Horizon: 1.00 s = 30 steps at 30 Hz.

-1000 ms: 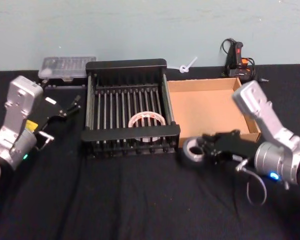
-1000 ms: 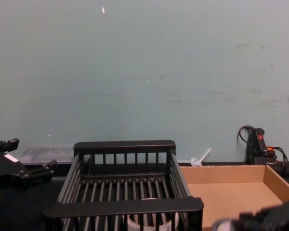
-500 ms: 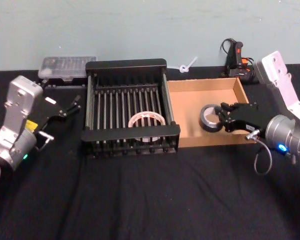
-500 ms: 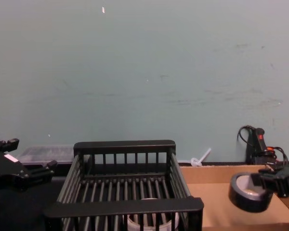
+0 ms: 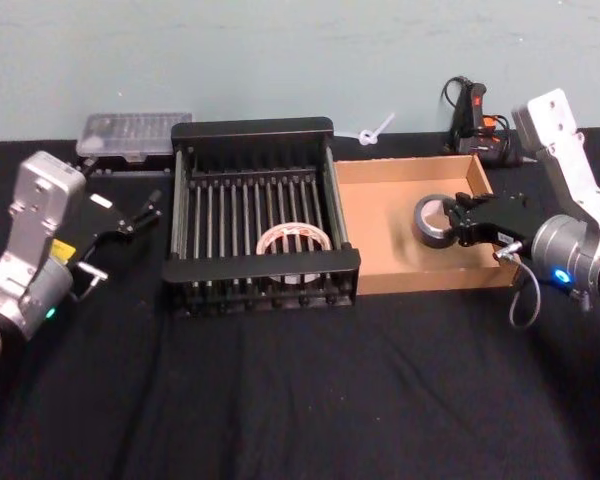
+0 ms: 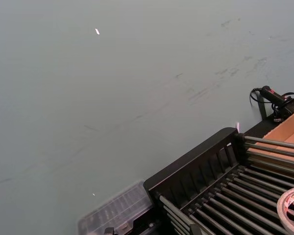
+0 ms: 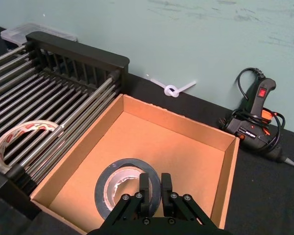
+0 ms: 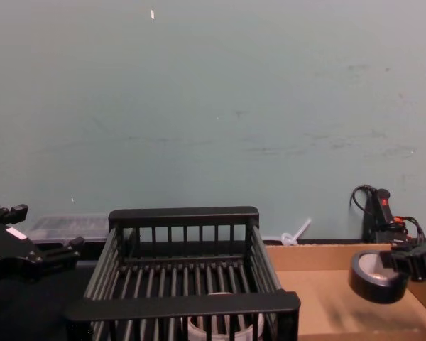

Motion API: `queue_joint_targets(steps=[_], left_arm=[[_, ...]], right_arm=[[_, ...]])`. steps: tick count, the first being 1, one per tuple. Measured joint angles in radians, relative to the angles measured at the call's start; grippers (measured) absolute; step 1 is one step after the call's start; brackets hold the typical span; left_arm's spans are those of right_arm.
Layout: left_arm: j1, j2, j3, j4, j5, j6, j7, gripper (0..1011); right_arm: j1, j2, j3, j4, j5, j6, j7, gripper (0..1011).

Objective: Pick up the white tape and place it into the black box , Pick up the silver tape and place it into the brown box.

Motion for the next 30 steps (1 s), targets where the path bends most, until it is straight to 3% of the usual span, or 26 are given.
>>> queue_joint_targets(steps=[15,19,30], left_arm=[[0.000,0.000,0.000,0.000,0.000,0.000,0.000,1001],[0.000,0.000,0.000,0.000,0.000,0.000,0.000,1001],[0.000,0.000,0.000,0.000,0.000,0.000,0.000,1001]], right_arm=[[0.001,-0.001,0.000,0.003,-0.002,-0.001,-0.001,149],[0.001,0.000,0.000,0.002,-0.002,-0.001,-0.001,212],[0.001,0.001,-0.002,0.001,-0.002,0.000,-0.001,592]])
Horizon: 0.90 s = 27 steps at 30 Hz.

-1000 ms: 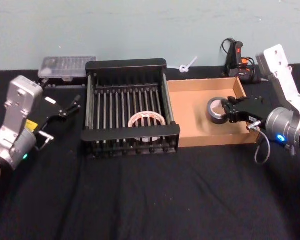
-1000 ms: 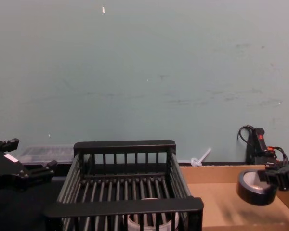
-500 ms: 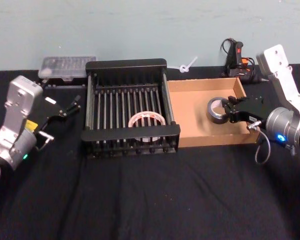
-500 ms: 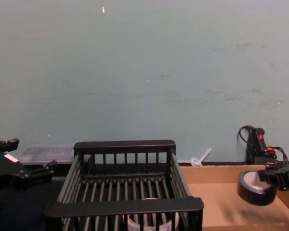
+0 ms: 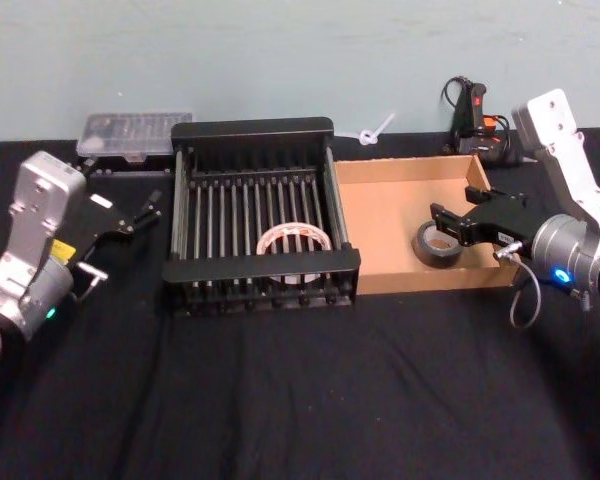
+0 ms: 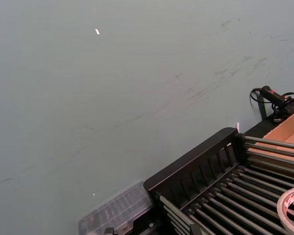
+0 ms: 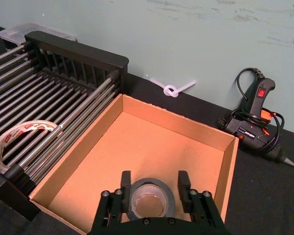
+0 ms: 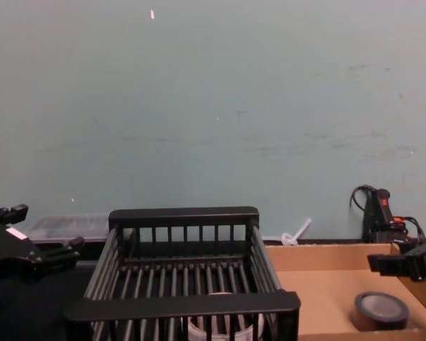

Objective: Pick up the white tape and place it into the black box , Pick up the silver tape and place it into the brown box.

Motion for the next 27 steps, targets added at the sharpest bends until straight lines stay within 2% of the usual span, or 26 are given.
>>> queue_joint_targets(steps=[13,16,21,25,27], left_arm=[[0.000,0.000,0.000,0.000,0.000,0.000,0.000,1001],[0.000,0.000,0.000,0.000,0.000,0.000,0.000,1001],[0.000,0.000,0.000,0.000,0.000,0.000,0.000,1001],[0.000,0.000,0.000,0.000,0.000,0.000,0.000,1001],[0.000,0.000,0.000,0.000,0.000,0.000,0.000,1001]], right_arm=[[0.000,0.001,0.000,0.000,0.000,0.000,0.000,960],[0.000,0.001,0.000,0.000,0.000,0.000,0.000,1002],[-0.008,-0.008,0.016,-0.010,-0.011,-0.007,-0.020,1000],[-0.029,-0.024,0.042,-0.032,-0.030,-0.043,-0.059,1000],[-0.046,-0.033,0.054,-0.048,-0.050,-0.082,-0.089,1000]])
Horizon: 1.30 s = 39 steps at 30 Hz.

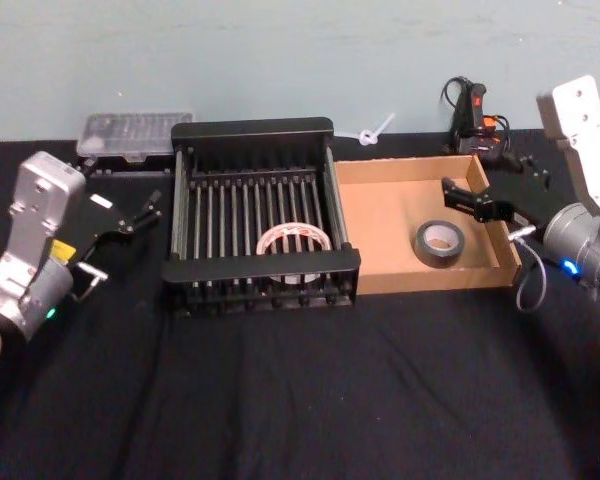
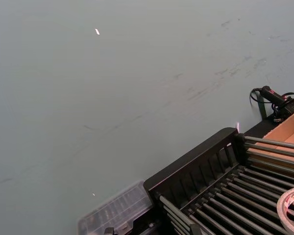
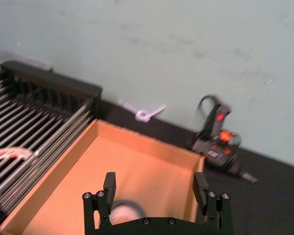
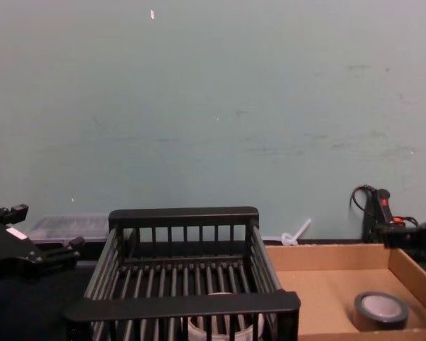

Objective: Pick up the white tape and place it into the black box , Pick up the silver tape and place it into the brown box.

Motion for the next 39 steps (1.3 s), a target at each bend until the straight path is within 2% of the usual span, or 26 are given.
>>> queue_joint_targets(steps=[4,8,15,24,39], left_arm=[[0.000,0.000,0.000,0.000,0.000,0.000,0.000,1001],[0.000,0.000,0.000,0.000,0.000,0.000,0.000,1001],[0.000,0.000,0.000,0.000,0.000,0.000,0.000,1001],[0.000,0.000,0.000,0.000,0.000,0.000,0.000,1001],[0.000,0.000,0.000,0.000,0.000,0.000,0.000,1001]], right_arm=[[-0.028,-0.008,0.008,-0.018,-0.045,-0.081,-0.044,1000],[-0.062,-0.010,0.004,-0.026,-0.117,-0.179,-0.093,1000],[-0.107,-0.014,-0.008,-0.013,-0.209,-0.276,-0.153,1000],[-0.143,-0.027,0.000,0.000,-0.259,-0.307,-0.174,1000],[-0.145,-0.028,0.003,0.000,-0.262,-0.307,-0.174,1000]])
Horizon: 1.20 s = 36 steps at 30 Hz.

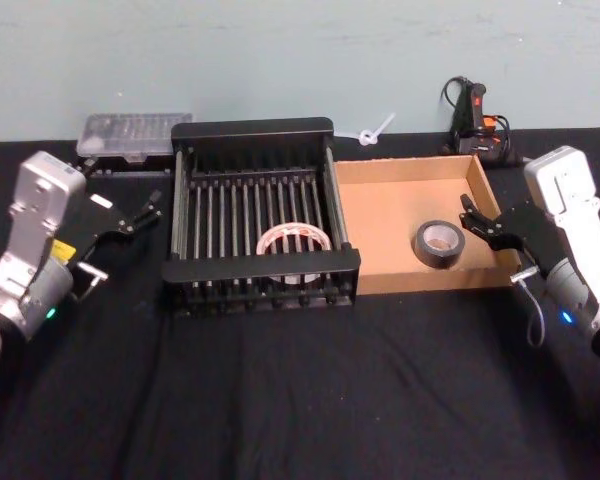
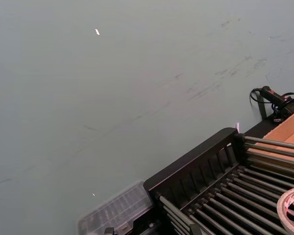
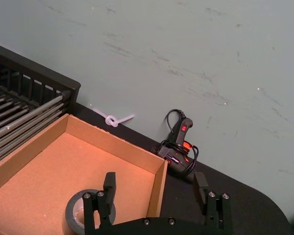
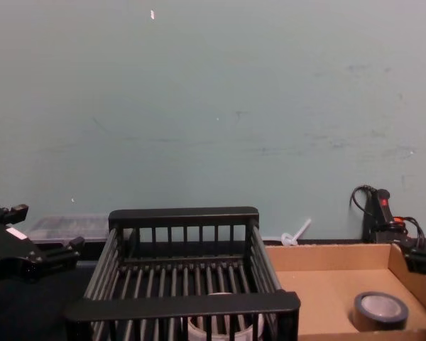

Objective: Pick up the white tape and place it into the black box , Pick up the silver tape and place it into the brown box.

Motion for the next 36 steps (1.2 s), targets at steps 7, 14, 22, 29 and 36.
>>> queue_joint_targets(steps=[7,14,22,29,36], left_arm=[[0.000,0.000,0.000,0.000,0.000,0.000,0.000,1002],[0.000,0.000,0.000,0.000,0.000,0.000,0.000,1001],[0.000,0.000,0.000,0.000,0.000,0.000,0.000,1001],[0.000,0.000,0.000,0.000,0.000,0.000,0.000,1001],[0.000,0.000,0.000,0.000,0.000,0.000,0.000,1001]], right_arm=[[0.001,0.001,-0.001,0.000,0.001,0.000,0.000,1000],[0.001,0.001,-0.002,0.000,0.001,0.000,0.000,1000],[0.002,0.001,-0.002,0.000,0.002,0.000,0.000,1000],[0.002,0.001,-0.002,0.000,0.003,0.000,0.000,1000],[0.002,0.001,-0.002,0.000,0.003,0.000,0.000,1000]])
